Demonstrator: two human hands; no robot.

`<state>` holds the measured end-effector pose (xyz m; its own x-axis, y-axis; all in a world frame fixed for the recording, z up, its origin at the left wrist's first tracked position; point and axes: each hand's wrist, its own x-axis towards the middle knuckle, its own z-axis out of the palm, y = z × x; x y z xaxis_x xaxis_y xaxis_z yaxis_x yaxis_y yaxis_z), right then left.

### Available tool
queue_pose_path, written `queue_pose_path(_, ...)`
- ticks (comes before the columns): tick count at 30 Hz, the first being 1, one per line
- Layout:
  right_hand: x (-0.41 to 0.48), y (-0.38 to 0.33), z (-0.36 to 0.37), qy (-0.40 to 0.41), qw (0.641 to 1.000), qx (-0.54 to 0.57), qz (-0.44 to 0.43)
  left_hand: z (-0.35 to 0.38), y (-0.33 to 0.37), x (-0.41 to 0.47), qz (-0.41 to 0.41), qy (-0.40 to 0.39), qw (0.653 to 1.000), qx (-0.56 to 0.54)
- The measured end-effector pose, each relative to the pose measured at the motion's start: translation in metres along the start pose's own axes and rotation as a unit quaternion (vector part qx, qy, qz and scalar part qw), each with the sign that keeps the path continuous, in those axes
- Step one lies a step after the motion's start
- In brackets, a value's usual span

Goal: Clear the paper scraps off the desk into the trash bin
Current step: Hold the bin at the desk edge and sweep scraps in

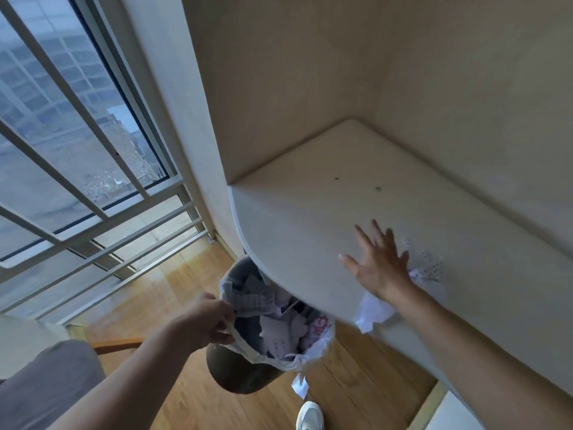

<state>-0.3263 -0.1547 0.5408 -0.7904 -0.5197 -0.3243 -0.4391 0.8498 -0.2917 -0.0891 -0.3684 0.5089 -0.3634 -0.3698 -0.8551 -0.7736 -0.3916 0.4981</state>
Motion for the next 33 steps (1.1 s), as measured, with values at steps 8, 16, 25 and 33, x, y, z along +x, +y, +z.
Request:
queue_pose_path(8, -0.011, 0.103, 0.027, -0.091, 0.991, -0.008, 0.098, 0.044, -0.015, 0.003, -0.005, -0.028, 0.998, 0.053)
queue_pose_path(16, -0.056, -0.003, 0.078, -0.13, 0.986, -0.067, -0.079, 0.041, -0.017, -0.001, 0.002, -0.035, 0.997, 0.062)
queue_pose_path(25, -0.073, -0.051, 0.041, -0.143, 0.924, 0.337, -0.109, 0.013, -0.02, -0.001, 0.003, -0.034, 0.999, 0.034)
queue_pose_path(33, 0.06, 0.018, -0.01, 0.024, 0.967, 0.251, 0.036, -0.002, -0.013, 0.017, 0.005, -0.013, 1.0, 0.008)
